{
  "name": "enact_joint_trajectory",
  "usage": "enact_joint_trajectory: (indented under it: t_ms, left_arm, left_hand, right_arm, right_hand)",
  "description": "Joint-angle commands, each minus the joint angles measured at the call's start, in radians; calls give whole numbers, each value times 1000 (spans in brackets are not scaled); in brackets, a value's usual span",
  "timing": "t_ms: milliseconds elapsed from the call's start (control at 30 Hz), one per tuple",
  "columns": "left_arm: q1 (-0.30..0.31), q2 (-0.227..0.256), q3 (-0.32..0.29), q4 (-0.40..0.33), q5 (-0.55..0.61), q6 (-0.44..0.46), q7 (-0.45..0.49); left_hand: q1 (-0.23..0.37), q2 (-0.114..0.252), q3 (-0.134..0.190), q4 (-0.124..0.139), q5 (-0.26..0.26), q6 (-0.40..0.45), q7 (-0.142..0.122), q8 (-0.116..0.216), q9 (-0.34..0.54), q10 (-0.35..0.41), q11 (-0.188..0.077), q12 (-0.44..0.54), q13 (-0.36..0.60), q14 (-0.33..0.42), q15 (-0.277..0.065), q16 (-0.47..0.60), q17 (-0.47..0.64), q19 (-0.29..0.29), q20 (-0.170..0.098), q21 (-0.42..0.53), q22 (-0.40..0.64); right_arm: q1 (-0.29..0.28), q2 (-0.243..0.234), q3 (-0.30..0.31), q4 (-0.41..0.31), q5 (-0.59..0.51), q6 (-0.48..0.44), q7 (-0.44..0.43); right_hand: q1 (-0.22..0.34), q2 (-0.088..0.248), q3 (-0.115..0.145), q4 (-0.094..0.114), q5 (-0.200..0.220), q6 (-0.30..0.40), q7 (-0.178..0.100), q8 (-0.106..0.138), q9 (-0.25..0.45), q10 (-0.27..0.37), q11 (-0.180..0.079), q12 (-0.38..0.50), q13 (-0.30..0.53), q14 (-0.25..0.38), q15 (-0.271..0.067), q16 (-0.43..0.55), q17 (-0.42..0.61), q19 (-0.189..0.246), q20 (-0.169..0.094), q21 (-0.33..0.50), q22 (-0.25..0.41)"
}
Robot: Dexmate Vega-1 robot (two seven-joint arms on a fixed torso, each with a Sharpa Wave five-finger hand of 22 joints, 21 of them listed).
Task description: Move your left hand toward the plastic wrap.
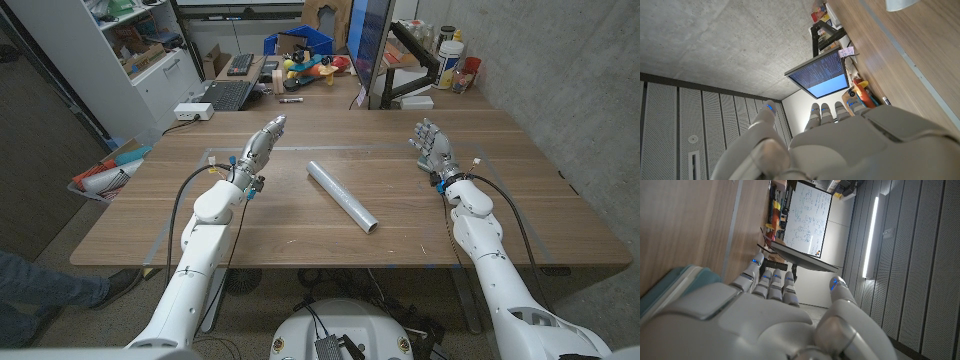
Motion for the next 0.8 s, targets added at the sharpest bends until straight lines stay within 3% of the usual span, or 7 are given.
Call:
enact_joint_trajectory:
  t_ms: [33,800]
  left_arm:
    - [6,7,14,-16,19,0,-3]
    - [23,20,36,-42,58,-33,1]
  left_hand:
    - [11,2,2,-6,3,9,4,7,1,5,-1,6,3,-3,0,4,3,-11,10,-1,3]
    - [21,5,5,-16,2,12,1,7,1,4,-2,6,3,-3,1,4,3,-10,11,-11,3]
  right_arm:
    - [-1,6,3,6,7,13,2]
    - [-5,7,0,1,9,14,-3]
  right_hand:
    - [4,6,-4,3,5,8,-2,5,2,8,-5,-6,3,8,3,7,1,13,0,-2,5]
    - [4,7,-9,2,5,7,-4,5,2,10,-5,-7,3,9,3,7,-4,17,0,-12,5]
